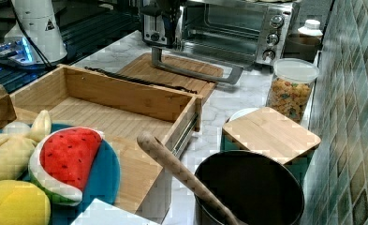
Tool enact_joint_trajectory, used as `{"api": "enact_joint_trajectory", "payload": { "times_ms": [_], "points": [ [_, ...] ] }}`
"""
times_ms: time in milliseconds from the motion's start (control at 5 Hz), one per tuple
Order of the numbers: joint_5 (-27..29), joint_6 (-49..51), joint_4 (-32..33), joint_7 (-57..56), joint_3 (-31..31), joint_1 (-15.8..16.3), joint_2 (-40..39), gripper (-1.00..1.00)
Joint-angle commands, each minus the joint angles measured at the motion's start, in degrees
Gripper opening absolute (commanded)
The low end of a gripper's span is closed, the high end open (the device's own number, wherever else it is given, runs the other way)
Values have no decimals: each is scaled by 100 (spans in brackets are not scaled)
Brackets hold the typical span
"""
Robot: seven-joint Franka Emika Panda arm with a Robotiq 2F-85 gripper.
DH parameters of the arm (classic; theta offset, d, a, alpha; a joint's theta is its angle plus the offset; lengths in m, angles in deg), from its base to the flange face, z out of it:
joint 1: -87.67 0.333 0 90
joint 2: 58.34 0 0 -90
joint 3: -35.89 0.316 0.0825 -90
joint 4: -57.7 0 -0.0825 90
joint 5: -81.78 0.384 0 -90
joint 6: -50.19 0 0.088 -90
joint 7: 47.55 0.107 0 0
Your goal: Close the drawer.
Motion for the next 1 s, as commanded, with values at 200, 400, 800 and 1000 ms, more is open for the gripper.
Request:
{"api": "enact_joint_trajectory", "payload": {
  "times_ms": [200,400,800,1000],
  "points": [
    [-249,-80,-12,-918,-92,-101,-429,-100],
    [-357,-711,378,-993,-131,-146,-416,-100],
    [-629,-1680,793,-881,-244,-241,-488,-100],
    [-1034,-1015,513,-578,-286,-197,-528,-100]
  ]
}}
